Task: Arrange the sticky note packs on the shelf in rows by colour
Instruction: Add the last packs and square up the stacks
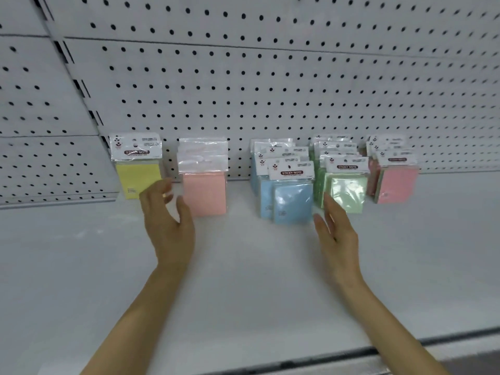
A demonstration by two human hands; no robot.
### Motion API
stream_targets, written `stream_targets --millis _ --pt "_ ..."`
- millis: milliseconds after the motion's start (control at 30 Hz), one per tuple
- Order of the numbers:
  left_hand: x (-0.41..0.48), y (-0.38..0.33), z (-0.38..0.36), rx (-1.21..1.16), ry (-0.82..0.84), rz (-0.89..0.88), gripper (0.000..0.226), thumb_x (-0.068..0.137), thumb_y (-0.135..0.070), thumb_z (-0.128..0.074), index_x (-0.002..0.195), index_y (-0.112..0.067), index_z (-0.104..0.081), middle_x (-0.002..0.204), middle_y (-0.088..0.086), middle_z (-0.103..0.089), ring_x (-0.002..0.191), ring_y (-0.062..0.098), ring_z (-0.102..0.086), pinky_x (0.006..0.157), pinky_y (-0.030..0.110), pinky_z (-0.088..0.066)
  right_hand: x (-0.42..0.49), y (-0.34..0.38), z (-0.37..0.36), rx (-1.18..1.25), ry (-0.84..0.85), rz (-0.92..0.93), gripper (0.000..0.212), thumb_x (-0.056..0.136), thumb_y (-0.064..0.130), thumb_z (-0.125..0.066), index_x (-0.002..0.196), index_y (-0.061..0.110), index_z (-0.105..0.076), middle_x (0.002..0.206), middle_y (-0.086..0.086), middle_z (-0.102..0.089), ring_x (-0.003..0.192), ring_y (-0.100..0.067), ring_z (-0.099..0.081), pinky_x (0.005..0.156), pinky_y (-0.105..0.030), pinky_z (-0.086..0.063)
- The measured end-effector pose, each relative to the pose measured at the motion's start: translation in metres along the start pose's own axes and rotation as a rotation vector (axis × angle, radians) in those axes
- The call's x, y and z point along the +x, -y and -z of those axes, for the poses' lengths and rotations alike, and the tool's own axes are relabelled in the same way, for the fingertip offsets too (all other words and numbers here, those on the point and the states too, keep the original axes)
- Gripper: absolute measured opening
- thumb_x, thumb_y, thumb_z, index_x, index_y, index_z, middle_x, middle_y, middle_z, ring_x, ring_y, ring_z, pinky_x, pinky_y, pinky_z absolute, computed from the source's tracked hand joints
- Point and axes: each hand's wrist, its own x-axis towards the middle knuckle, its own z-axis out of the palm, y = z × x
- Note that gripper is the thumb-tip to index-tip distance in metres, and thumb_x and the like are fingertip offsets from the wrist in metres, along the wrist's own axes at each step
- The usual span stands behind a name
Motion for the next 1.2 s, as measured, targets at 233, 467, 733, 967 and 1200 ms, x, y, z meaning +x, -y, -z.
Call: stream_targets --millis 233,467,733,967,1200 --pt "-0.050 -0.041 -0.040 -0.124 0.676 0.076 0.061 0.094 -0.032 -0.047 0.149 -0.021 -0.021 0.155 -0.011 -0.022 0.141 -0.003 -0.018 0.115 0.020 -0.017 0.017 -0.002 -0.018 0.133 0.059 -0.102 0.050 0.094 0.009 -0.053 0.139 0.022 -0.034 0.128 0.016 -0.046 0.116 0.009 -0.045 0.081 0.005 -0.032" --pt "-0.047 -0.055 -0.085 -0.458 0.602 0.518 0.053 0.100 -0.026 -0.044 0.150 -0.030 -0.024 0.150 -0.020 -0.030 0.125 -0.015 -0.036 0.101 0.005 -0.029 0.034 -0.008 -0.025 0.305 0.121 -0.216 0.053 0.091 0.007 -0.058 0.140 0.017 -0.039 0.134 0.006 -0.054 0.119 0.000 -0.052 0.085 -0.006 -0.043" --pt "-0.032 -0.046 -0.114 -0.458 0.541 0.507 0.044 0.096 -0.031 -0.048 0.140 -0.026 -0.040 0.136 -0.007 -0.054 0.123 0.009 -0.053 0.104 0.038 -0.044 0.041 -0.008 -0.027 0.242 0.180 -0.231 0.077 0.073 0.021 -0.071 0.142 0.019 -0.037 0.134 0.001 -0.056 0.119 -0.010 -0.055 0.102 -0.037 -0.046" --pt "-0.023 -0.043 -0.124 -0.465 0.537 0.563 0.043 0.097 -0.039 -0.045 0.138 -0.028 -0.043 0.135 -0.006 -0.055 0.123 0.018 -0.055 0.104 0.051 -0.043 0.052 -0.004 -0.033 0.278 0.151 -0.225 0.073 0.085 0.010 -0.067 0.147 0.018 -0.028 0.140 0.008 -0.045 0.123 -0.004 -0.046 0.103 -0.022 -0.040" --pt "-0.021 -0.039 -0.113 -0.587 0.667 0.550 0.062 0.085 -0.017 -0.058 0.143 -0.023 -0.037 0.137 0.000 -0.055 0.123 0.021 -0.055 0.099 0.044 -0.048 0.064 -0.011 -0.042 0.292 0.188 -0.215 0.077 0.081 0.027 -0.071 0.146 0.023 -0.030 0.137 0.005 -0.052 0.122 -0.008 -0.052 0.102 -0.037 -0.046"
